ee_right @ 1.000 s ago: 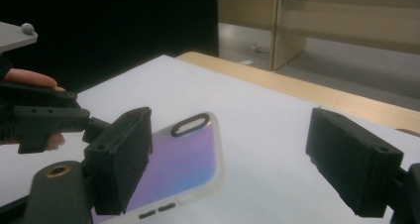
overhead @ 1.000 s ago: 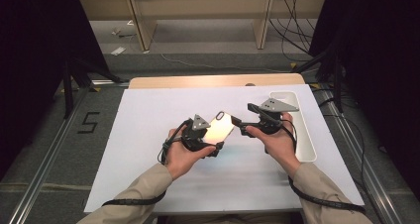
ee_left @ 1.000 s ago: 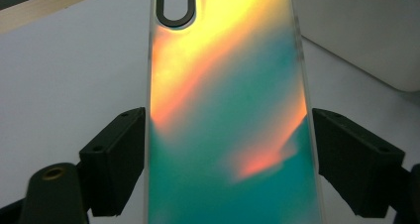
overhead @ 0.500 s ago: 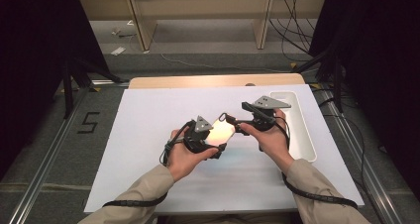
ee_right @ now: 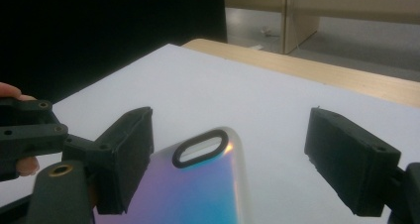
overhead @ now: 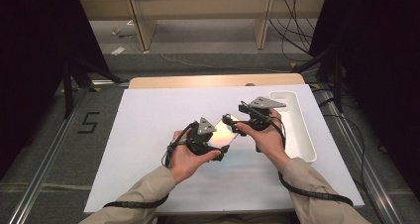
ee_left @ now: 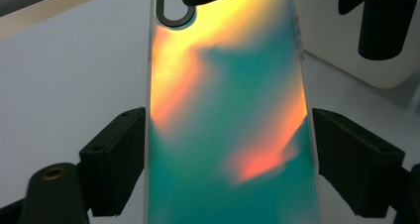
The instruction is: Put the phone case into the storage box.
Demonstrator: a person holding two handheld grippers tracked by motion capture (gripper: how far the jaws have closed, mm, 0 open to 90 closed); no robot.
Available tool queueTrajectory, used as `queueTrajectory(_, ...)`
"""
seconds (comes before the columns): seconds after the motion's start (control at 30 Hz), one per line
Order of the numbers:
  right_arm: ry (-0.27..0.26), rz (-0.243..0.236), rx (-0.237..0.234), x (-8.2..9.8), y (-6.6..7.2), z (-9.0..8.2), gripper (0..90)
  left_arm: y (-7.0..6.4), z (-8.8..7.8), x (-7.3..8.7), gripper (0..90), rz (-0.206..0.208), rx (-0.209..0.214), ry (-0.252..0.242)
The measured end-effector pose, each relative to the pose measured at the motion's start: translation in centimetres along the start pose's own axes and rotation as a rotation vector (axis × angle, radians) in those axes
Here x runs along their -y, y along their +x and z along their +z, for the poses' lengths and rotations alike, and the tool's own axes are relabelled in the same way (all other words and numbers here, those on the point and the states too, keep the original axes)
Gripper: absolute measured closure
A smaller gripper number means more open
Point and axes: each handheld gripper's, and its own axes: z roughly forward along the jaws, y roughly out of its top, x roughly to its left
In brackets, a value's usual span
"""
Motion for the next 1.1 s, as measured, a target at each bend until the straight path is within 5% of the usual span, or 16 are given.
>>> queueTrajectory(0.5,0.039,0.024,-0.032,0.5,0.1,1.2,25.7,-0.2,0.0,0.0,16.7,0.014,-0.004,-0.015)
queueTrajectory(1.1,0.042,0.109,-0.108,0.8,-0.1,1.4,40.0,-0.3,0.0,0.0,16.8,0.028,-0.005,-0.020)
